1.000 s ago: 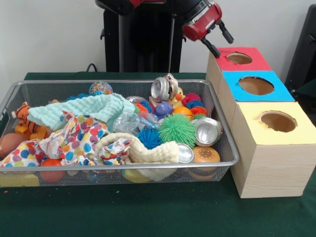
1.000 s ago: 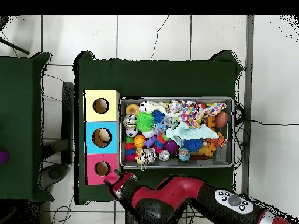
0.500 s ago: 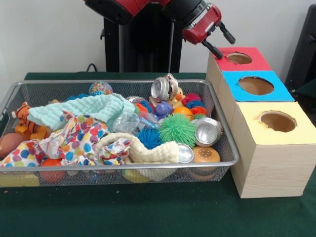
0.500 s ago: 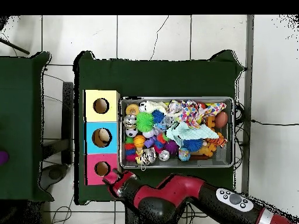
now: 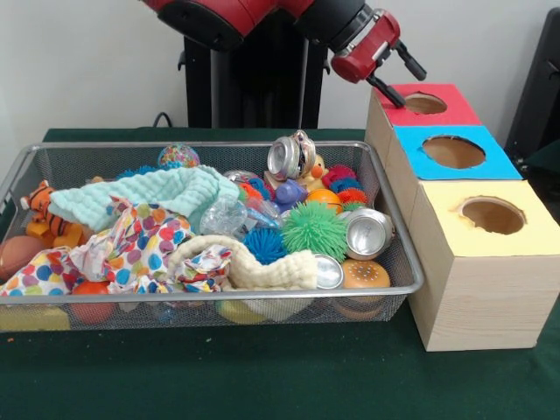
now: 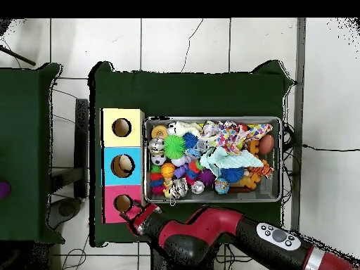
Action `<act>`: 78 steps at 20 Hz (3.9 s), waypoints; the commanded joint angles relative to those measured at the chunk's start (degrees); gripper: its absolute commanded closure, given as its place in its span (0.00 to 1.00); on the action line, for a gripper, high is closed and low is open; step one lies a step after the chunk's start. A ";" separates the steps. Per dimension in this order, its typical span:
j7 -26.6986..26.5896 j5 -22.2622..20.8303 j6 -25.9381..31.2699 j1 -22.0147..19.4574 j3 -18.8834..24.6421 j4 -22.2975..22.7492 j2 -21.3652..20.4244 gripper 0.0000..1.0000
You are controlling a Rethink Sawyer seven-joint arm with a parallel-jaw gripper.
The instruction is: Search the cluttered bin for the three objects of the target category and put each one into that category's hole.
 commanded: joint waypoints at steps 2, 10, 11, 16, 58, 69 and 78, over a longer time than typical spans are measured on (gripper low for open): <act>-5.21 -0.70 14.38 1.30 0.26 -10.52 -2.60 0.00; -5.46 7.13 20.51 -0.30 6.17 -6.72 -10.16 0.00; -5.55 7.39 20.86 -0.61 6.59 -6.53 -10.28 0.00; -5.59 9.75 23.15 -2.39 9.91 -5.07 -11.91 0.00; -21.23 3.14 36.55 -7.41 9.76 -18.54 4.87 0.00; -20.51 0.82 35.85 -6.25 8.90 -20.01 6.45 0.00; -27.53 3.52 41.02 -9.54 10.54 -21.20 8.81 0.00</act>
